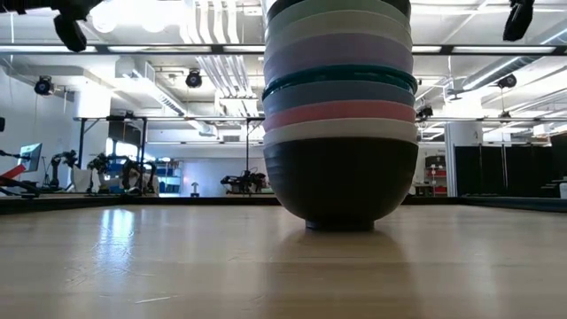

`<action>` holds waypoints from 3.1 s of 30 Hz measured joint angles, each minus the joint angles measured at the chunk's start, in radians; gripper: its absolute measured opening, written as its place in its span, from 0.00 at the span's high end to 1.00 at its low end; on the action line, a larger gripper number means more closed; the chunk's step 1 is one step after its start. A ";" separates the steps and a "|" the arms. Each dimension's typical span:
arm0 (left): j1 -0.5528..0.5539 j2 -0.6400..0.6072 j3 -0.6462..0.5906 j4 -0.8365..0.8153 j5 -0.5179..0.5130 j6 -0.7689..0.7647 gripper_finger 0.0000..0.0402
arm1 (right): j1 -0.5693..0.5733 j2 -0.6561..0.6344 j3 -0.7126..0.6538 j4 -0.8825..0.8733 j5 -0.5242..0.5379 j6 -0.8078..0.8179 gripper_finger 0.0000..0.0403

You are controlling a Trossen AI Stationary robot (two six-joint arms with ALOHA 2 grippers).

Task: Nest bowls inside each other
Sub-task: Return to Home Position

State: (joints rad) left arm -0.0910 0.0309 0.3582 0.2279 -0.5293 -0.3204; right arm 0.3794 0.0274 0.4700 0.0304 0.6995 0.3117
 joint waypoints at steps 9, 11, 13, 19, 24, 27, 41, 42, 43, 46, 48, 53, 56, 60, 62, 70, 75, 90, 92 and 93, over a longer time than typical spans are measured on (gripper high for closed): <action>0.000 0.004 -0.086 0.003 0.001 -0.067 0.69 | -0.001 0.008 -0.183 0.018 -0.209 0.255 0.91; 0.000 -0.002 -0.112 -0.003 0.009 -0.083 0.69 | -0.005 -0.012 -0.232 0.034 -0.238 0.272 0.91; 0.000 -0.003 -0.140 0.000 0.047 -0.128 0.69 | -0.015 -0.028 -0.284 0.092 -0.262 0.278 0.91; 0.000 -0.003 -0.244 0.000 0.189 -0.291 0.69 | -0.085 -0.027 -0.454 0.416 -0.341 0.337 0.91; 0.000 -0.003 -0.342 -0.001 0.201 -0.396 0.69 | -0.146 -0.022 -0.460 0.380 -0.389 0.377 0.91; 0.000 -0.002 -0.349 -0.101 0.236 -0.460 0.69 | -0.165 -0.028 -0.461 0.331 -0.390 0.388 0.91; 0.000 0.079 -0.350 -0.188 0.380 -0.140 0.69 | -0.164 -0.005 -0.457 0.008 -0.393 0.363 0.91; 0.000 0.087 -0.351 -0.187 0.382 -0.098 0.69 | -0.164 -0.003 -0.457 0.007 -0.393 0.362 0.91; 0.000 0.098 -0.351 -0.187 0.382 -0.061 0.69 | -0.164 0.000 -0.457 0.008 -0.393 0.362 0.91; 0.000 0.119 -0.351 -0.186 0.381 0.014 0.69 | -0.164 0.009 -0.457 0.008 -0.393 0.361 0.91; 0.000 0.135 -0.351 -0.186 0.381 0.023 0.69 | -0.164 0.009 -0.457 0.008 -0.393 0.361 0.91; 0.000 0.163 -0.352 -0.186 0.380 0.014 0.69 | -0.164 0.011 -0.457 0.008 -0.393 0.361 0.91; 0.000 0.179 -0.352 -0.186 0.379 0.014 0.69 | -0.164 0.011 -0.457 0.008 -0.393 0.361 0.90; 0.000 0.195 -0.352 -0.186 0.379 0.014 0.69 | -0.164 0.013 -0.457 0.008 -0.393 0.361 0.90; 0.000 0.202 -0.353 -0.186 0.379 0.014 0.69 | -0.164 0.013 -0.457 0.008 -0.393 0.361 0.90; 0.000 0.224 -0.353 -0.185 0.378 0.013 0.69 | -0.164 0.013 -0.457 0.008 -0.393 0.361 0.90; 0.000 0.231 -0.353 -0.185 0.378 0.013 0.69 | -0.164 0.013 -0.457 0.008 -0.393 0.361 0.90; 0.000 0.251 -0.353 -0.185 0.377 0.013 0.69 | -0.164 0.013 -0.457 0.008 -0.392 0.362 0.90; 0.000 0.250 -0.353 -0.185 0.377 0.013 0.69 | -0.164 0.013 -0.457 0.008 -0.393 0.361 0.90; 0.000 0.251 -0.353 -0.185 0.377 0.013 0.69 | -0.164 0.013 -0.457 0.008 -0.393 0.361 0.90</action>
State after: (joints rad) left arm -0.0914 0.2814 0.0048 0.0433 -0.1528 -0.3069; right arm 0.2157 0.0402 0.0132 0.0380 0.3069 0.6731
